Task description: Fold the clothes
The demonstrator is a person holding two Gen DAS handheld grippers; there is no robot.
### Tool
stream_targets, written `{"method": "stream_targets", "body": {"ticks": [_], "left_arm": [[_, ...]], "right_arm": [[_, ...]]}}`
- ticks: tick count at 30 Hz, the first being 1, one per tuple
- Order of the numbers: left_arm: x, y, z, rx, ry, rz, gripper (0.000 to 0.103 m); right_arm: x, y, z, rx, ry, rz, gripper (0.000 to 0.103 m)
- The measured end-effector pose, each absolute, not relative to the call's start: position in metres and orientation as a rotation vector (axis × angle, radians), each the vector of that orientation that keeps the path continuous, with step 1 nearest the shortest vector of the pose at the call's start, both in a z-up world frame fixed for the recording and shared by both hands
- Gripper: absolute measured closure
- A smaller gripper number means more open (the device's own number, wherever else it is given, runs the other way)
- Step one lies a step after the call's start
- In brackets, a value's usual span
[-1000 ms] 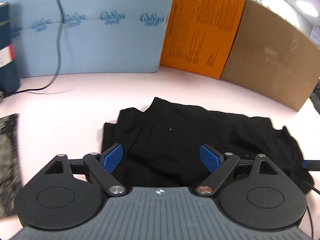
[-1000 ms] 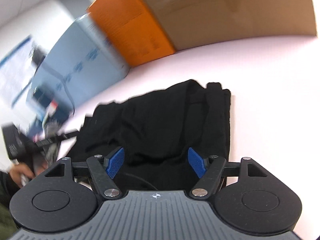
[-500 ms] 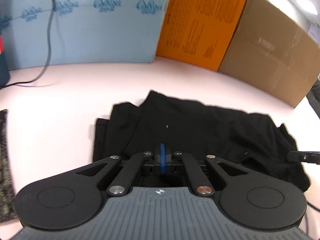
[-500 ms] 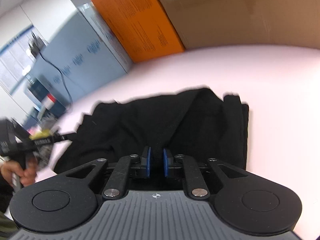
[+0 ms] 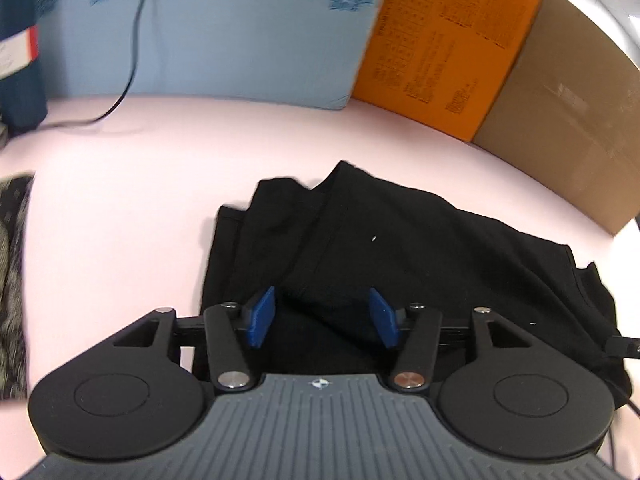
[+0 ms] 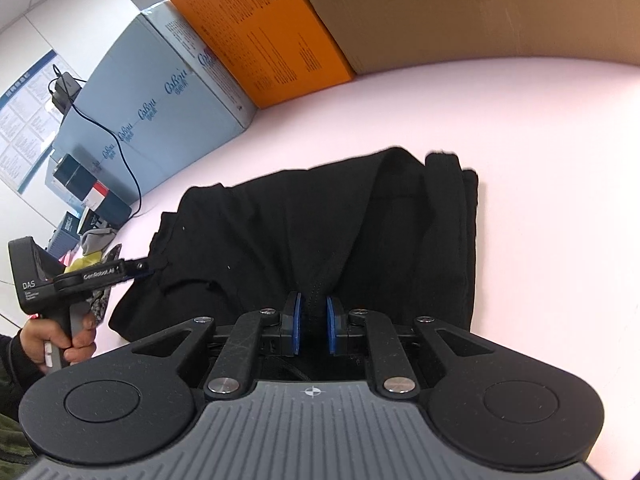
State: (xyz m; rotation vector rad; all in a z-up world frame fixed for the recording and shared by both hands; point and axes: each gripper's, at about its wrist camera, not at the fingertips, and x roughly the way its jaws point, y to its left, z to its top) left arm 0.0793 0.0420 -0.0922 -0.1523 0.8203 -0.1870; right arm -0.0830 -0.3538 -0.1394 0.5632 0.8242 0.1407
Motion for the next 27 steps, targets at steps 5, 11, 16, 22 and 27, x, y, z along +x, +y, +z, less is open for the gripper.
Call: {"method": "stream_targets", "body": {"ticks": [5,11,16,22,27], "left_arm": [[0.072,0.046,-0.079,-0.188,0.799,-0.187,0.094],[0.033,0.06,-0.059,-0.181,0.8,-0.168,0.094],[0.006,0.071,-0.067,-0.133,0.869,-0.109,0.071],[0.007,0.067,-0.046,-0.119,0.782,-0.084,0.044],[0.04,0.037,-0.037,-0.097,0.758,-0.169,0.027]], "right_arm": [[-0.085,-0.353,-0.138,0.561,0.822,0.145,0.091],[-0.091,-0.355,-0.129,0.521,0.851,0.152,0.091],[-0.102,-0.355,-0.117,0.451,0.843,0.097,0.07],[-0.098,-0.334,-0.101,0.384,0.732,0.159,0.058],[-0.067,-0.3,-0.113,0.392,0.718,0.239,0.057]]}}
